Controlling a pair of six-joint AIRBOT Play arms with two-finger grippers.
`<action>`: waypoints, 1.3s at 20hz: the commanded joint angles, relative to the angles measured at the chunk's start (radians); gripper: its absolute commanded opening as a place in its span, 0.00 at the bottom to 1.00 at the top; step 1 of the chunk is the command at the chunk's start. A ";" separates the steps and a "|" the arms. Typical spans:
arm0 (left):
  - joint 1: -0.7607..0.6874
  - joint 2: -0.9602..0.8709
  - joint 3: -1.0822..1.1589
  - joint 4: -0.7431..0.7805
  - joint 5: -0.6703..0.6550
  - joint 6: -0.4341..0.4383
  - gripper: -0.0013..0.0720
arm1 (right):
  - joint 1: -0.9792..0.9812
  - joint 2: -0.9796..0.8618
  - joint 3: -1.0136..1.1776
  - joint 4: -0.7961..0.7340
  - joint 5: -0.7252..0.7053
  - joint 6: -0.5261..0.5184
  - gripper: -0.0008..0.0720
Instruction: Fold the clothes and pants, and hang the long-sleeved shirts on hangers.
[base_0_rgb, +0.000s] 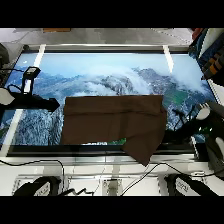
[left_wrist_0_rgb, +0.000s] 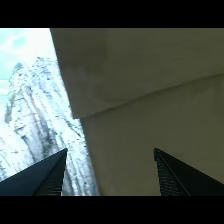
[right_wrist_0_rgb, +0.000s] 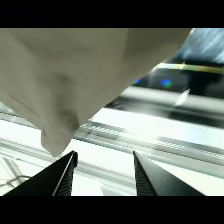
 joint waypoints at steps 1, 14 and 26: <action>0.001 0.006 0.000 -0.060 -0.010 0.000 0.81 | -0.001 0.036 -0.224 0.083 -0.207 0.049 0.58; 0.097 0.006 -0.002 0.084 -0.105 -0.023 0.65 | -0.001 -0.103 -0.211 0.281 -0.320 -0.235 0.03; 0.389 0.006 -0.523 -0.186 -0.124 0.050 0.65 | 0.000 0.002 -0.171 0.360 -0.305 -0.254 0.03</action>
